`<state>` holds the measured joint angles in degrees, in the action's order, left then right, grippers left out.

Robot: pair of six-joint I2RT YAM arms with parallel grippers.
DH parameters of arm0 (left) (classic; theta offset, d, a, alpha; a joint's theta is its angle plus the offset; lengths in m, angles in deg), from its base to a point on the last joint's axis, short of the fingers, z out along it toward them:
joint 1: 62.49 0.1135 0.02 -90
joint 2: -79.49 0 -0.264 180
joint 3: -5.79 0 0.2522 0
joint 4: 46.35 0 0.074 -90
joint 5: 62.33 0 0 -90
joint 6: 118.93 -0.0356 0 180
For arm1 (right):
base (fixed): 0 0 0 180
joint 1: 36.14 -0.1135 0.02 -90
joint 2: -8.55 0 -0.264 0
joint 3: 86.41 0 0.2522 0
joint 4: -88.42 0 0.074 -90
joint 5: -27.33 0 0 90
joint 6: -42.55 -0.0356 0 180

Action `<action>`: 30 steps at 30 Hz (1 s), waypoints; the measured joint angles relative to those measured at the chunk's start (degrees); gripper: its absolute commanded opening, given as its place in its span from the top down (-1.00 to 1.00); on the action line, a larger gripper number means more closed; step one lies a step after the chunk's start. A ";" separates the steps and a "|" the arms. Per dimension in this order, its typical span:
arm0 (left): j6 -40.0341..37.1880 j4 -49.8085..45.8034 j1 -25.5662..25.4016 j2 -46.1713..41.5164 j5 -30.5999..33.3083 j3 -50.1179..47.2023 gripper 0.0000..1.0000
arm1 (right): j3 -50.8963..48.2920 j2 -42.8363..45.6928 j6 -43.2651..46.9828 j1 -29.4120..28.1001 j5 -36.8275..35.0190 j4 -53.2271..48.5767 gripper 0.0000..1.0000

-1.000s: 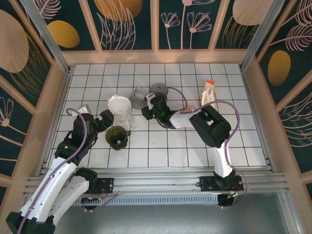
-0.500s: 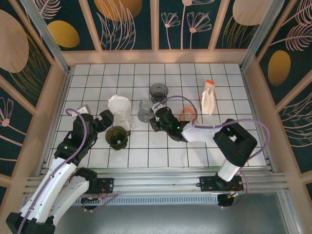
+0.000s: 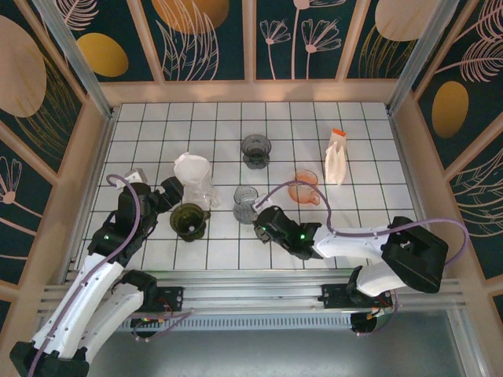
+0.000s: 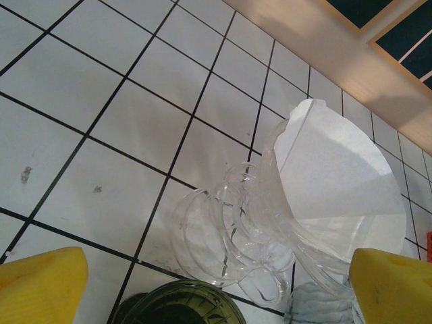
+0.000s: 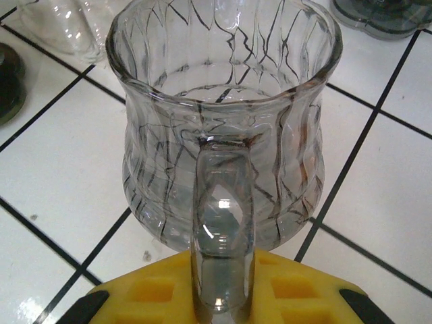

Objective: Place the coffee filter in the dripper

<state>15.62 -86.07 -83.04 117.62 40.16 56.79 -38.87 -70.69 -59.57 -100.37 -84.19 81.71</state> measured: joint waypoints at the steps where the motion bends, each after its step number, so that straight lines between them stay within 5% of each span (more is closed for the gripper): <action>1: 0.00 0.02 0.00 0.00 0.02 0.00 -0.98 | -0.17 0.50 -0.44 -0.68 -0.15 -0.50 0.55; 15: 0.00 0.02 0.00 0.00 0.02 0.00 -0.98 | -1.31 2.54 -5.22 -3.91 -1.07 -2.38 0.04; 23: 0.00 0.02 0.00 -0.02 0.02 0.00 -0.98 | 0.48 6.91 -4.55 -3.37 -2.01 -4.00 -0.08; 30: 0.00 0.02 0.00 -0.39 0.04 0.00 -0.98 | 8.46 5.97 -6.43 10.12 4.59 -4.61 -0.17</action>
<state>15.62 -86.05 -83.04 117.23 40.20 56.79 -30.41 -64.73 -66.00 -90.25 -79.60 77.09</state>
